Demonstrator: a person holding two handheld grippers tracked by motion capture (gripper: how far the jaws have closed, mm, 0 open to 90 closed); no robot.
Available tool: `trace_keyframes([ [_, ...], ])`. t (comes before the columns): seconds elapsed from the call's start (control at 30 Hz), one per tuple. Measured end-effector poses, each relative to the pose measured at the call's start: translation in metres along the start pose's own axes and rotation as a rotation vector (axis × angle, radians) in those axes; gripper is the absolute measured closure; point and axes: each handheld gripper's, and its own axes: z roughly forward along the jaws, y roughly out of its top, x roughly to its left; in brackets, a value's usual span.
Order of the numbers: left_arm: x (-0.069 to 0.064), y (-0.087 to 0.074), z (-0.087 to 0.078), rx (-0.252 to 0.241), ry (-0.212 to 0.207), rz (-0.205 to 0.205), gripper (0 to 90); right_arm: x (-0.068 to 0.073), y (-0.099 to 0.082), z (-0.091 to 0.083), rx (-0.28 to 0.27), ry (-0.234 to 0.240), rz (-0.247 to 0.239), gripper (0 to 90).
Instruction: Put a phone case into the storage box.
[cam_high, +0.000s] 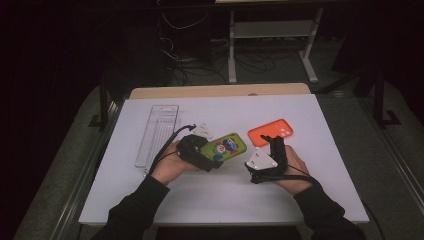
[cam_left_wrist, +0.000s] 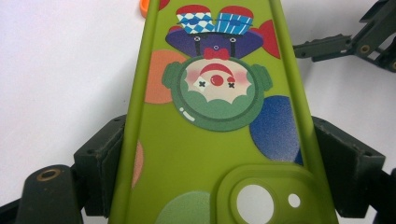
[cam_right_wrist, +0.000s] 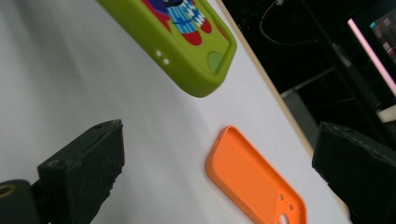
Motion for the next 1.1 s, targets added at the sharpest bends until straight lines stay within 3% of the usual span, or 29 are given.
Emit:
trace_keyframes([
  [0.17,0.0,0.0,0.001,-0.002,0.001,-0.003,15.8,0.009,0.003,0.0,-0.002,-0.044,-0.08,1.6],
  [0.27,-0.001,0.0,0.001,-0.005,-0.004,-0.022,15.8,0.011,0.003,0.001,-0.006,-0.069,-0.156,1.6],
  [0.3,-0.001,0.0,0.0,-0.001,-0.001,-0.014,15.8,0.012,0.004,0.002,0.0,-0.076,-0.201,1.5],
  [0.4,0.0,0.0,-0.001,0.01,-0.001,-0.004,15.7,0.013,0.005,0.003,0.002,-0.108,-0.273,1.6],
  [0.5,0.0,0.0,-0.001,0.011,0.0,-0.002,15.8,0.019,0.006,0.003,-0.01,-0.128,-0.273,1.6],
  [0.57,0.0,0.0,-0.001,0.01,0.001,-0.004,15.8,0.021,0.007,0.003,-0.015,-0.148,-0.303,1.6],
  [0.6,-0.001,0.0,0.0,0.008,0.001,-0.005,15.8,0.022,0.007,0.004,-0.023,-0.174,-0.348,1.6],
  [0.67,-0.001,0.0,0.001,0.002,0.001,-0.014,15.8,0.022,0.007,0.004,-0.028,-0.185,-0.364,1.6],
  [0.7,-0.001,0.0,0.0,0.004,0.003,-0.01,15.8,0.022,0.007,0.004,-0.024,-0.19,-0.402,1.6],
  [0.8,-0.001,0.0,0.0,0.015,0.008,0.01,15.8,0.026,0.007,0.004,-0.023,-0.218,-0.423,1.7],
  [0.97,-0.001,0.001,-0.001,0.014,0.011,0.01,15.7,0.033,0.009,0.006,-0.027,-0.244,-0.49,3.5],
  [1.1,-0.001,0.001,-0.001,0.011,0.012,0.008,15.7,0.036,0.01,0.007,-0.037,-0.264,-0.515,4.0],
])
